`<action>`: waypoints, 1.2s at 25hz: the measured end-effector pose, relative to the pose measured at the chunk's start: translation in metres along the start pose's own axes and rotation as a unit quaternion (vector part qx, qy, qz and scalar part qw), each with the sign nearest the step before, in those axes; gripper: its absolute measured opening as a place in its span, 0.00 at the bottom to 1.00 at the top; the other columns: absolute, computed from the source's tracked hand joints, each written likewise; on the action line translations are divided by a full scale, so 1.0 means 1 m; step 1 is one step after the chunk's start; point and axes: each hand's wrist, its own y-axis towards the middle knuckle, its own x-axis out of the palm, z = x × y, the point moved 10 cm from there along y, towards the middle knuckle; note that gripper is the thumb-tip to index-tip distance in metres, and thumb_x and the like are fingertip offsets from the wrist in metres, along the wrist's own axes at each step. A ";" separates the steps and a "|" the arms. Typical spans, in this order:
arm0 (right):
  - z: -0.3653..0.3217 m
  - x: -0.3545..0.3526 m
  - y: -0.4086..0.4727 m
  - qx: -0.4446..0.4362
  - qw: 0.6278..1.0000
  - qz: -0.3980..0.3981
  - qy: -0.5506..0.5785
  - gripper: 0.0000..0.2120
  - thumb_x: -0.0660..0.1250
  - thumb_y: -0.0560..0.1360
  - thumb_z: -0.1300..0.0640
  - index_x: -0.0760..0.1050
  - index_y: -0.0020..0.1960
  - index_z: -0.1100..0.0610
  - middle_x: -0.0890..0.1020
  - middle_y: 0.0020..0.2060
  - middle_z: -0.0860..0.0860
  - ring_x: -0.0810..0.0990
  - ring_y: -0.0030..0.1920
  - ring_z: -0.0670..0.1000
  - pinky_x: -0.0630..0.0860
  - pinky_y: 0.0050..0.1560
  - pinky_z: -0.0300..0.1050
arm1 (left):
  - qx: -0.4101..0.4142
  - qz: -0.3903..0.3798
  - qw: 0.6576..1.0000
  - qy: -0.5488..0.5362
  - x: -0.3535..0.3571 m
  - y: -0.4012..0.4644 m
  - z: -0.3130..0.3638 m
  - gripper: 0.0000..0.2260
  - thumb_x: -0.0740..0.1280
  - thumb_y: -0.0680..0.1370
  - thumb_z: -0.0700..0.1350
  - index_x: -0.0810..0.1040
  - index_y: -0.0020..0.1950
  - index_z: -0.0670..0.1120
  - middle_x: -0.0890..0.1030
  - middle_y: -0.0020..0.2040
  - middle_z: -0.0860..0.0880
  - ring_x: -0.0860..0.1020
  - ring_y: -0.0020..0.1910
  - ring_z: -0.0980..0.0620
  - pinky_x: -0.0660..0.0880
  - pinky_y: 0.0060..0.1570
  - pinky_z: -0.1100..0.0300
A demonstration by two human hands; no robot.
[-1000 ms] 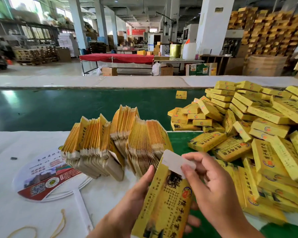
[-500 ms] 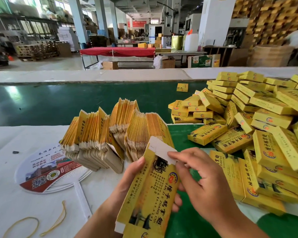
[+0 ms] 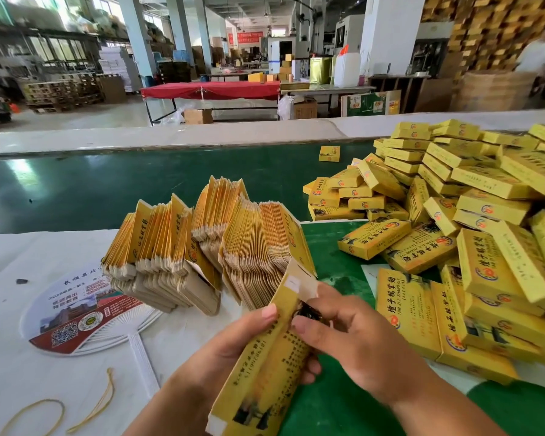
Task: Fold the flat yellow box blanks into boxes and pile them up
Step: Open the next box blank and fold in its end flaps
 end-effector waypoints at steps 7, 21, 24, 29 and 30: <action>0.001 -0.028 -0.008 -0.013 0.982 0.184 -0.024 0.20 0.75 0.66 0.43 0.77 0.53 0.51 0.83 0.51 0.41 0.82 0.51 0.42 0.82 0.44 0.42 | 0.105 0.075 0.989 -0.074 -0.011 -0.017 0.006 0.27 0.79 0.66 0.56 0.81 0.58 0.41 0.81 0.50 0.37 0.80 0.48 0.41 0.77 0.53 0.47; -0.016 0.005 -0.012 -0.078 0.969 0.113 -0.207 0.06 0.68 0.77 0.51 0.82 0.45 0.42 0.80 0.42 0.39 0.80 0.40 0.41 0.71 0.36 0.29 | 0.235 0.358 0.894 0.130 -0.044 -0.043 0.032 0.30 0.81 0.56 0.61 0.78 0.50 0.48 0.81 0.37 0.47 0.79 0.34 0.53 0.75 0.32 0.63; -0.008 0.000 -0.010 -0.064 0.965 0.132 -0.217 0.09 0.66 0.79 0.51 0.80 0.41 0.49 0.78 0.32 0.42 0.76 0.32 0.42 0.68 0.31 0.34 | 0.241 0.407 0.865 0.171 -0.048 -0.050 0.036 0.29 0.80 0.57 0.59 0.76 0.50 0.48 0.83 0.38 0.47 0.81 0.35 0.53 0.77 0.32 0.62; -0.004 0.002 0.005 -0.061 0.973 0.125 -0.183 0.12 0.63 0.80 0.49 0.80 0.45 0.55 0.83 0.35 0.56 0.80 0.35 0.58 0.76 0.33 0.54 | 0.237 0.474 0.828 0.181 -0.059 -0.064 0.046 0.25 0.79 0.60 0.61 0.77 0.49 0.50 0.86 0.42 0.48 0.85 0.40 0.48 0.83 0.37 0.50; -0.003 0.002 0.008 -0.060 0.976 0.113 -0.175 0.12 0.63 0.80 0.51 0.80 0.46 0.56 0.82 0.35 0.57 0.79 0.35 0.59 0.75 0.33 0.54 | 0.238 0.483 0.823 0.180 -0.062 -0.067 0.047 0.24 0.77 0.60 0.60 0.77 0.49 0.50 0.86 0.42 0.48 0.85 0.40 0.47 0.83 0.37 0.48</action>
